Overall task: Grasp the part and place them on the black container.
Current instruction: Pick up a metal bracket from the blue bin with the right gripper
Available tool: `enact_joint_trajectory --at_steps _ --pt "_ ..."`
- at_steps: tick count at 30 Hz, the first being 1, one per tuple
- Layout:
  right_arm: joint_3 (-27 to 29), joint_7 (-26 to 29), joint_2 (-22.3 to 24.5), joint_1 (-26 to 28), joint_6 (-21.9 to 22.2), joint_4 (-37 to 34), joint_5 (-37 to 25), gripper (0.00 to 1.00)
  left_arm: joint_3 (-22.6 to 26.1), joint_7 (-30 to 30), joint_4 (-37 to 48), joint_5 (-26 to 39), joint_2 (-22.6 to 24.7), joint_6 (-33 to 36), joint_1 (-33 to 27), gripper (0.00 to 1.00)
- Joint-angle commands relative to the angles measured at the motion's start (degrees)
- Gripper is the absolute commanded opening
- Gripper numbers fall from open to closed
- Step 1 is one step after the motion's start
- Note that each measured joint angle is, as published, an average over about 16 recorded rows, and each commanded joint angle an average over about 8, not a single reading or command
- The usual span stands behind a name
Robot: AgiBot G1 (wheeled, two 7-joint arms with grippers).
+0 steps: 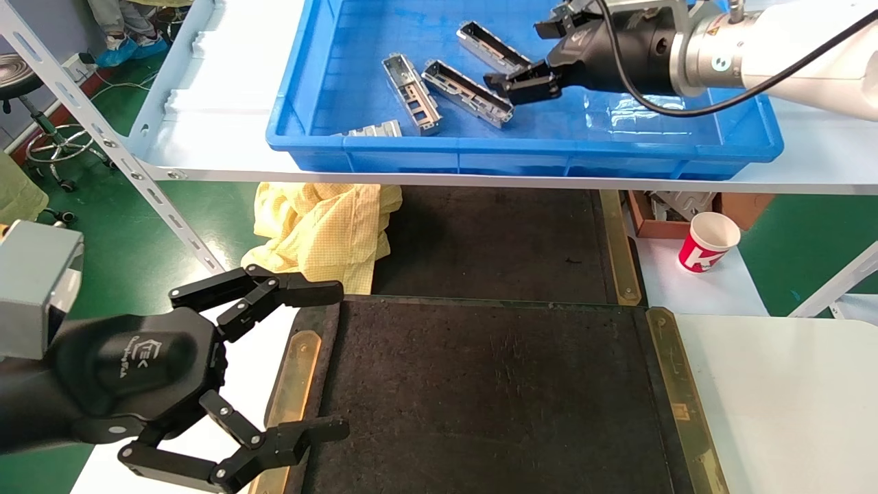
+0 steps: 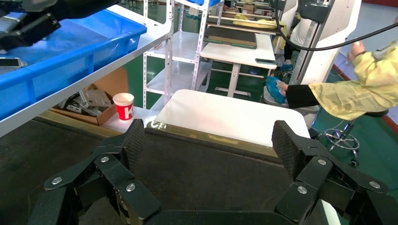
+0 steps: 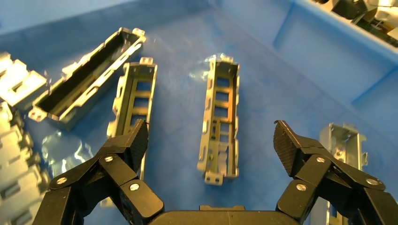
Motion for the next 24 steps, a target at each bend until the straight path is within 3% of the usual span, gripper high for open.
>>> enact_joint_trajectory --at_steps 1,24 --pt "0.4 0.2 -0.1 -0.3 0.5 0.0 0.5 0.0 0.0 0.0 0.0 0.0 0.0 0.0 0.0 1.0" --pt "0.7 0.8 -0.5 -2.8 2.8 1.3 1.4 0.0 0.0 0.0 0.0 0.0 0.0 0.0 0.0 1.0"
